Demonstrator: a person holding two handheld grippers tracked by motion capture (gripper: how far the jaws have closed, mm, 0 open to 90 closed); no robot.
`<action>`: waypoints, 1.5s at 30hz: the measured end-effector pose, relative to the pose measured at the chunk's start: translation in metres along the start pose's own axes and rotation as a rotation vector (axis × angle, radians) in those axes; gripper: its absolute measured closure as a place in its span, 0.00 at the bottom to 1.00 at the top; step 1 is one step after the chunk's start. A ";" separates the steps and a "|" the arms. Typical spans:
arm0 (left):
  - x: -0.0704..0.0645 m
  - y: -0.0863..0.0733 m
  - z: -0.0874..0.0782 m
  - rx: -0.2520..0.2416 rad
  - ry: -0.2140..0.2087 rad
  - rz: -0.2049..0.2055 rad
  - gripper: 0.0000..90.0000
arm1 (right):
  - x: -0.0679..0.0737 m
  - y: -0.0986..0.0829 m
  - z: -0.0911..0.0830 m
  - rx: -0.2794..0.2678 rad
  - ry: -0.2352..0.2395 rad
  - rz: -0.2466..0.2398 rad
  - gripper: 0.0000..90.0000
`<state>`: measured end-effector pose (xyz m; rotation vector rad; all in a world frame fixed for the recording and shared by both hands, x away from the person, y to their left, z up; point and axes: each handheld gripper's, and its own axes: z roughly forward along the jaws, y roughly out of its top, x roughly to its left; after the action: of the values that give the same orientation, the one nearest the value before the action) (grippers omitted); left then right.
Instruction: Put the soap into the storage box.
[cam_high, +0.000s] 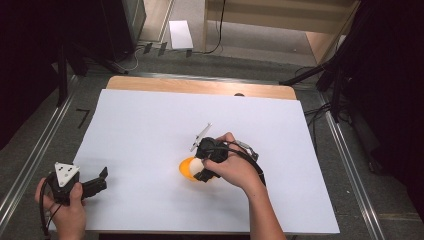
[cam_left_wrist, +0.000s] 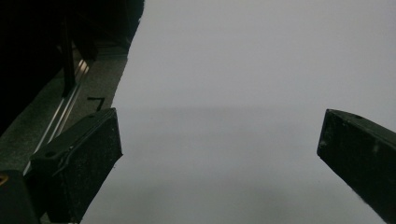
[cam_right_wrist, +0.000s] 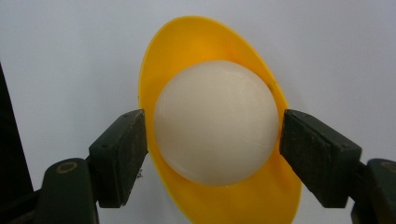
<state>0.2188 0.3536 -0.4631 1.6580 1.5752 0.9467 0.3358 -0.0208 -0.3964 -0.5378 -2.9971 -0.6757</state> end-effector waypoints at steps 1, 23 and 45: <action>0.000 0.000 0.000 -0.001 -0.001 -0.001 0.00 | -0.001 -0.001 -0.002 -0.005 0.005 0.004 0.27; 0.000 0.000 0.000 -0.007 -0.002 -0.010 0.00 | -0.028 -0.047 -0.027 -0.113 -0.092 0.172 0.00; -0.001 0.000 0.000 -0.004 0.005 0.002 0.00 | -0.038 -0.093 -0.042 -0.145 -0.121 0.265 0.00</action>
<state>0.2186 0.3523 -0.4635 1.6562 1.5741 0.9557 0.3383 -0.1293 -0.4005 -0.9962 -2.9174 -0.8697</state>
